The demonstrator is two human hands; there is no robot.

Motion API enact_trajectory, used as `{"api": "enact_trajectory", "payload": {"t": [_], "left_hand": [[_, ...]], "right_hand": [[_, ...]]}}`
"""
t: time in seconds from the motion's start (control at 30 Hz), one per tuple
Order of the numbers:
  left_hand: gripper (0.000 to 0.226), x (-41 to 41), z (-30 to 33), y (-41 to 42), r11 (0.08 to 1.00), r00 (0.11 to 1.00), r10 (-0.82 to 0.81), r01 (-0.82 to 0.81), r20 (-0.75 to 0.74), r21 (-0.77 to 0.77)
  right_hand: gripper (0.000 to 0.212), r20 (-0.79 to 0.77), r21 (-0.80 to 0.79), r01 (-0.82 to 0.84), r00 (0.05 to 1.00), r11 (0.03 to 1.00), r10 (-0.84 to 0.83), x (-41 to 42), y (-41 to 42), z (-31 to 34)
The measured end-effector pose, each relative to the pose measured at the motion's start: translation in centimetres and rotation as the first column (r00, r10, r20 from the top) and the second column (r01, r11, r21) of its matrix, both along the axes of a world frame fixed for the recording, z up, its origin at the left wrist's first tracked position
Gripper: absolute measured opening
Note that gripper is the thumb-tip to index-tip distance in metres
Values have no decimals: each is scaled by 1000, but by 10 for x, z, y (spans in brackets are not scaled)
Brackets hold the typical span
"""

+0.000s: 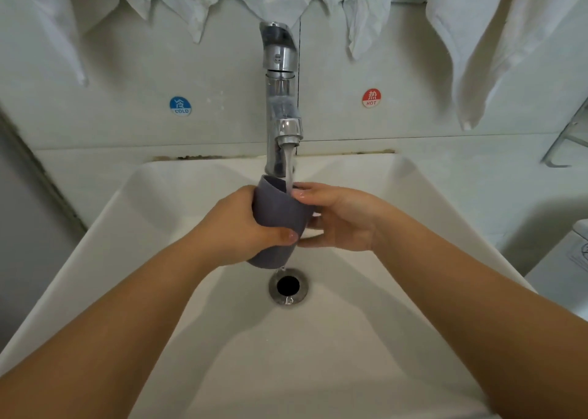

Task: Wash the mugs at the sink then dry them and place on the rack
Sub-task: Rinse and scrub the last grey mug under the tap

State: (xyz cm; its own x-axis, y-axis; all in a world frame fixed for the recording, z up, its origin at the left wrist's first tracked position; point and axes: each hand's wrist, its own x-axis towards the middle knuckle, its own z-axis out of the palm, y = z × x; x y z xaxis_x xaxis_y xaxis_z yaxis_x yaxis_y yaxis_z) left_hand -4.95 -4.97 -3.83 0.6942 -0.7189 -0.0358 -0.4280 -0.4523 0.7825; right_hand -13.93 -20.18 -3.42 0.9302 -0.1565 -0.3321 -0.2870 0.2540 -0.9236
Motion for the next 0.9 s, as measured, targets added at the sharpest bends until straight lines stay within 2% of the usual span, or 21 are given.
{"api": "enact_trajectory", "payload": {"t": [0.1,0.17,0.23,0.4,0.53,0.6,0.7,0.8,0.9], "left_hand": [[57,0,-4,0,1000,1000,-2,2,18,2],[59,4,-3,2,1000,1000,2,-2,24,-1],[59,8,0,3,1000,1000,-6,7,17,-18],[62,13,2,6,998,997,-44,41,-58,-50],[62,13,-3,5,998,998,-33,30,-55,-59],[62,15,-3,5,997,998,-33,29,-59,-65],[61,19,0,7,996,993,-63,56,-99,-64],[58,25,3,10,991,977,-107,89,-184,-104],[66,26,3,11,990,970,-107,83,-219,-116]], "right_hand": [[27,-37,-79,17,999,997,-20,7,10,-2],[38,-14,-79,26,1000,997,-27,10,10,-3],[45,16,-4,-1,1000,1000,1,8,3,-3],[47,67,170,-93,994,981,83,3,-11,-6],[42,17,9,57,998,998,-58,12,10,-8],[42,19,-2,74,997,997,-74,14,13,-9],[38,47,89,-18,999,996,14,6,2,-7],[48,75,198,-102,993,975,89,2,-12,-7],[53,65,126,-127,991,984,120,5,-7,-9]]}}
